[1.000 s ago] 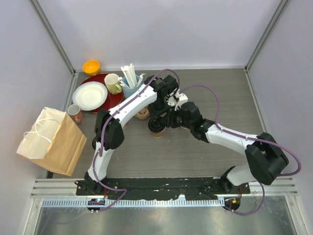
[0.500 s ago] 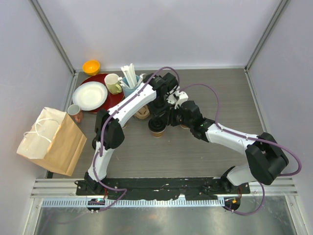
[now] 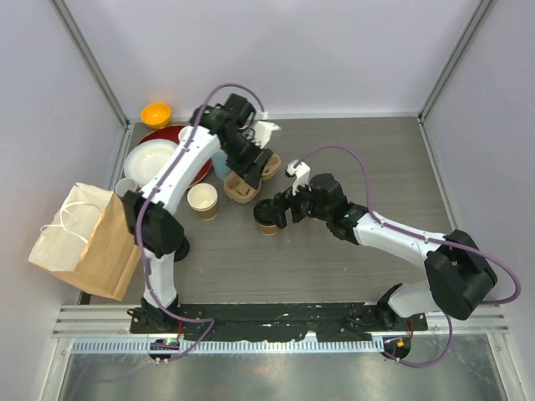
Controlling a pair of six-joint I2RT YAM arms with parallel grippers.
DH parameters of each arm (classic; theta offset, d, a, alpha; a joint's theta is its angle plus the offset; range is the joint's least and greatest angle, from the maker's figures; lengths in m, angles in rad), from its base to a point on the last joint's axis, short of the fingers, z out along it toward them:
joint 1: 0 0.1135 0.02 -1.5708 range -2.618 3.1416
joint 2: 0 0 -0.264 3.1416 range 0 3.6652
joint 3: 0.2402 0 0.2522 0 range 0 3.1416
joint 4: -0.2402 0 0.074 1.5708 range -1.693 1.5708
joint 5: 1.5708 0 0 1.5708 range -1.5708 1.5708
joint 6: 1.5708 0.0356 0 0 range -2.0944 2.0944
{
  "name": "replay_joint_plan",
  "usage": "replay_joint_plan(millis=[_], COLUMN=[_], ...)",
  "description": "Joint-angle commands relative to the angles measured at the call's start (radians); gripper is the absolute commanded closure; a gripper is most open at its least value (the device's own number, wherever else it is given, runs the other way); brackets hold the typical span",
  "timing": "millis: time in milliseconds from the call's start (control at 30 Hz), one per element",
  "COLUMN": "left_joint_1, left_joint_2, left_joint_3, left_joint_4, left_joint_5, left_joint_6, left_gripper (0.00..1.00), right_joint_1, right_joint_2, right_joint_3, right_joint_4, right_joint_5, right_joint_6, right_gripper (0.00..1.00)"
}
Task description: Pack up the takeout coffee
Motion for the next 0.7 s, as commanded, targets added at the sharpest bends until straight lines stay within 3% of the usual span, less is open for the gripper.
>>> replay_joint_plan(millis=[0, 133, 367, 667], left_joint_1=[0.093, 0.138, 0.138, 0.138], left_joint_2=[-0.169, -0.257, -0.292, -0.272], left_joint_3=[-0.165, -0.343, -0.568, -0.592], left_joint_4=[-0.020, 0.176, 0.346, 0.394], left_joint_5=[0.130, 0.145, 0.183, 0.200], left_joint_6=[-0.107, -0.177, -0.286, -0.311], left_gripper=[0.45, 0.47, 0.55, 0.58], right_joint_1=[0.011, 0.015, 0.045, 0.053], right_joint_2=[0.001, 0.042, 0.090, 0.061], right_joint_3=[-0.016, 0.022, 0.059, 0.056], right_joint_4=[0.046, 0.014, 0.011, 0.002], right_joint_5=[-0.120, -0.116, -0.082, -0.016], right_joint_6=[-0.225, -0.317, -0.368, -0.353], right_gripper=[0.11, 0.11, 0.11, 0.11])
